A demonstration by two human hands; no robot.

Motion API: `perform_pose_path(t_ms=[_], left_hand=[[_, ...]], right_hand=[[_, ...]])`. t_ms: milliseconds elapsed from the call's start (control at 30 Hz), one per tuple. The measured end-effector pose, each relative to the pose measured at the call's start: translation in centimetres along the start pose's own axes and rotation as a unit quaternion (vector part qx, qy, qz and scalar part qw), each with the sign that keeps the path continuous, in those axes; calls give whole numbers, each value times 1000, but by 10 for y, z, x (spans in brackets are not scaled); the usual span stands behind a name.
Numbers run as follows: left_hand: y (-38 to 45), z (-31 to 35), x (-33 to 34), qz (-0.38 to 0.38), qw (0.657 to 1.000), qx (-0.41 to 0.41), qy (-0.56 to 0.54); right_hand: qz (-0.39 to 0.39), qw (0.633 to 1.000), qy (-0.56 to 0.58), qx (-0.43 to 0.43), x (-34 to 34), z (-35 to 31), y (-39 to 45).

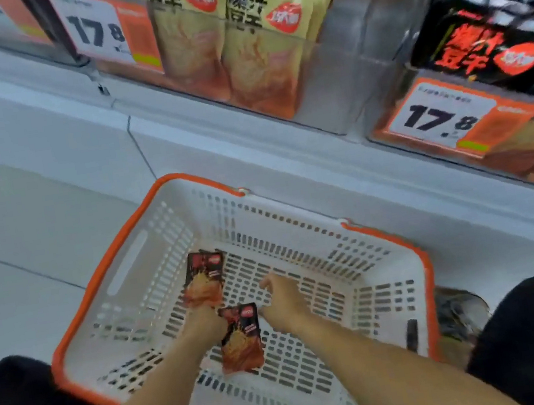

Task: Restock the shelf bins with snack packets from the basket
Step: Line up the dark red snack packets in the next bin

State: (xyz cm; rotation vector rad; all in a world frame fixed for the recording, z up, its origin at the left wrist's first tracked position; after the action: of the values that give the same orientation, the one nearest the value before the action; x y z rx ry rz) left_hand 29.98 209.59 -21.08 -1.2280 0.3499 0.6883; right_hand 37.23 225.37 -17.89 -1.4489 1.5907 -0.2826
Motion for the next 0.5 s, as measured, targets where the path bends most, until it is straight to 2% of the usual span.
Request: perform_pose_path(t_ms=[133, 267, 300, 367, 400, 500], left_hand=[[10, -14, 17, -63, 997, -38, -27], [13, -14, 25, -102, 993, -50, -43], [11, -15, 26, -112, 991, -54, -40], [6, -10, 24, -113, 993, -19, -7], [3, -4, 19, -105, 994, 16, 6], [-14, 28, -1, -111, 985, 129, -3]], right_hand=[[25, 999, 15, 15, 77, 36, 19], [36, 998, 48, 6, 108, 46, 26], [26, 1000, 9, -14, 103, 46, 23], [7, 997, -65, -52, 90, 49, 22], [-16, 997, -54, -58, 76, 46, 17], [-18, 996, -38, -77, 8, 24, 3]])
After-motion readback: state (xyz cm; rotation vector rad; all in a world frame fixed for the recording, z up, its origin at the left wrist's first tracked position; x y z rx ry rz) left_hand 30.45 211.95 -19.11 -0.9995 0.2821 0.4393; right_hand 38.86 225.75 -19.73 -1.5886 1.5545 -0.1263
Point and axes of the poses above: each hand's wrist, its own y-axis towards the middle knuckle, its own x-axis out of the palm, z = x × y, the point moved 1 cm from there along y, towards the middle knuckle, and after that the axes turned 7 degrees about y, right-handed, at the moved point
